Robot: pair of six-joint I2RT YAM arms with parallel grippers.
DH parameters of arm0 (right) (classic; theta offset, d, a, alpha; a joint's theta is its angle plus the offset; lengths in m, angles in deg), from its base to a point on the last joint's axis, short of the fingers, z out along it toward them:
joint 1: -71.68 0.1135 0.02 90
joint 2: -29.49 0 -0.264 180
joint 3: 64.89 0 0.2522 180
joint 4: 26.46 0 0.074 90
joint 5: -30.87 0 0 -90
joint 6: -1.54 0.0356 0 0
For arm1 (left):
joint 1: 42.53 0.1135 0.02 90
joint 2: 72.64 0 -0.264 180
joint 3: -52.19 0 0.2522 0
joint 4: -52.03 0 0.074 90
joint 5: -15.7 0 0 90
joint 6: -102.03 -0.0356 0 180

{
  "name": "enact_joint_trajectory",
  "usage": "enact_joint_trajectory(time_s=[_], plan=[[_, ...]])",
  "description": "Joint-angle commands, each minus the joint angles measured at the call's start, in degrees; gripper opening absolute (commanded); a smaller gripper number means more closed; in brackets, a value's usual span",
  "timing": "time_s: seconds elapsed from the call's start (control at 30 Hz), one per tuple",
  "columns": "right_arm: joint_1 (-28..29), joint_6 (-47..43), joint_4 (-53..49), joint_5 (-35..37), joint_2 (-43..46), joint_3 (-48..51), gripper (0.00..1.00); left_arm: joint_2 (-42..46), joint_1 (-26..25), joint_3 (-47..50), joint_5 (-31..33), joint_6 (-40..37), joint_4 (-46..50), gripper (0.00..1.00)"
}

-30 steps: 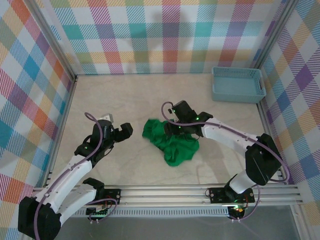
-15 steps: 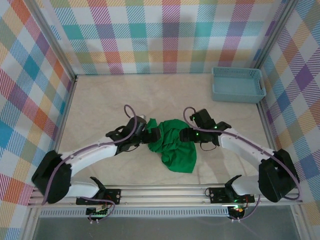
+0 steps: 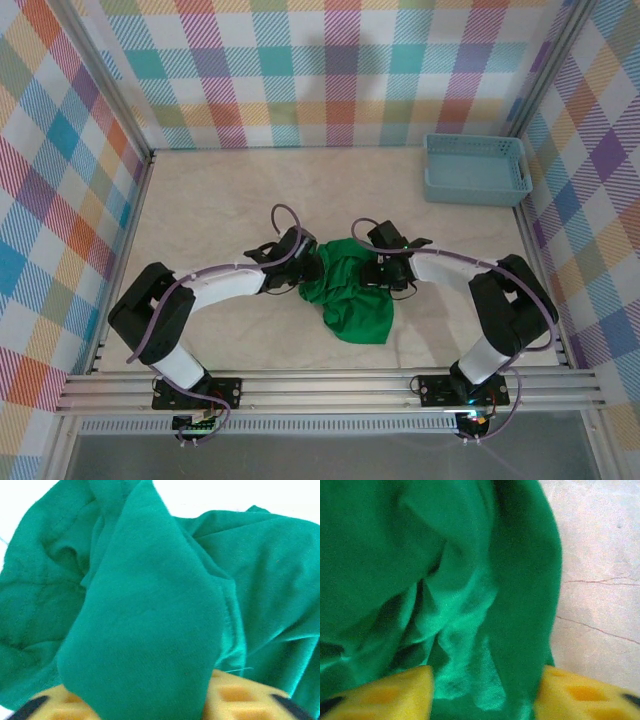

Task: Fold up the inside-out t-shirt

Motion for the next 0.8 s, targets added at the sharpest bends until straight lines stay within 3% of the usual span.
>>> enact_joint_trajectory(time_s=[0.0,0.07,0.17,0.33,0.47,0.57,0.67,0.77], plan=[[0.0,-0.6,-1.4,1.5,-0.7,-0.9,0.25,1.1,1.9,-0.6,0.6,-0.9,2.3,0.21],[0.0,-1.8,-2.7,3.6,1.2,-1.3,0.11,3.3,3.6,0.4,0.7,-1.2,2.7,0.12],[-0.7,-4.2,-6.2,8.8,5.6,-2.7,0.0,8.0,6.8,1.5,0.7,-2.5,4.2,0.01],[-5.0,-9.6,-13.3,6.8,16.5,-8.7,0.0,20.2,11.0,-2.7,1.9,-4.9,14.4,0.0],[-5.1,-14.2,-17.5,8.0,26.7,-14.5,0.0,31.2,11.6,-6.9,10.5,-7.3,22.3,0.0],[-5.2,-15.4,-19.5,9.3,30.8,-16.8,0.0,37.2,12.8,-6.0,12.5,-8.1,22.7,0.0],[-5.3,-15.5,-20.3,10.7,32.4,-16.9,0.0,38.8,13.8,-4.4,12.7,-8.6,23.0,0.01],[-5.3,-15.1,-19.5,11.2,31.1,-14.7,0.0,34.9,15.5,-4.3,13.8,-8.0,26.8,0.0]])
